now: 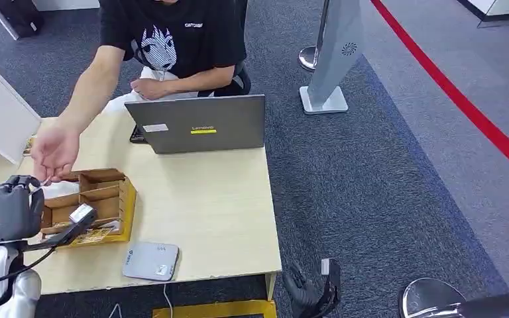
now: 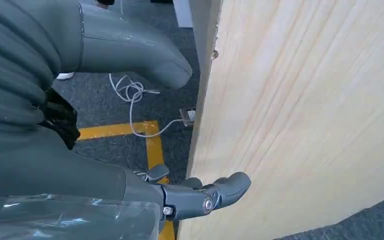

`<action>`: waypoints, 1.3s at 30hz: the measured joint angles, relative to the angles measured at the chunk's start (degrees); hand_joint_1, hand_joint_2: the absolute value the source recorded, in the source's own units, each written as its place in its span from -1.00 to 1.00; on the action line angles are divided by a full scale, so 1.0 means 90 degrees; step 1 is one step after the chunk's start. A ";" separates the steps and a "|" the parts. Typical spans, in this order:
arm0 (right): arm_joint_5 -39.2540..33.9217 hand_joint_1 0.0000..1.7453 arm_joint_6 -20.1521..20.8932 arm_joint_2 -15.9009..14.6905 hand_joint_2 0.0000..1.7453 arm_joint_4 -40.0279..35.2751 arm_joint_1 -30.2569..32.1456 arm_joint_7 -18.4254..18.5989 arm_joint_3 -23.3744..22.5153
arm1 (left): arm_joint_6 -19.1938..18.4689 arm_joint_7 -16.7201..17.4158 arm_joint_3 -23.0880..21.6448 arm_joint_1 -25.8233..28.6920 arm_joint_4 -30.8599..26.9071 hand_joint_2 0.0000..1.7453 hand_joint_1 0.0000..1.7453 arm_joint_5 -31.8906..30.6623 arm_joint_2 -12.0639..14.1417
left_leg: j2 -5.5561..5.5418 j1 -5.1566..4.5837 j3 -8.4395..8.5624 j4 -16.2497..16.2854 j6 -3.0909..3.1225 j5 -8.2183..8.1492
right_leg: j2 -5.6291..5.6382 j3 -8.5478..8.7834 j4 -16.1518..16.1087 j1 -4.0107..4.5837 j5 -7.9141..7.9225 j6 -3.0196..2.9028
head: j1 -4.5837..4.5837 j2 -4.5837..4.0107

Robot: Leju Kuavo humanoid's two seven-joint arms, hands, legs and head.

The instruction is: Pass the card to the sensor for recognition and then transmit it.

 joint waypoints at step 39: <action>-0.0155 -1.00 -0.0085 -0.0087 1.00 0.0000 0.0032 -0.0175 -0.0345 | -0.1601 0.0345 -0.2040 0.1682 -0.2042 1.00 -1.00 0.0607 0.0527 | 0.0003 0.0002 0.0001 0.0000 -0.0001 -0.0002 | 0.0005 -0.0005 -0.0005 0.0000 0.0000 0.0000 | 0.0000 0.0000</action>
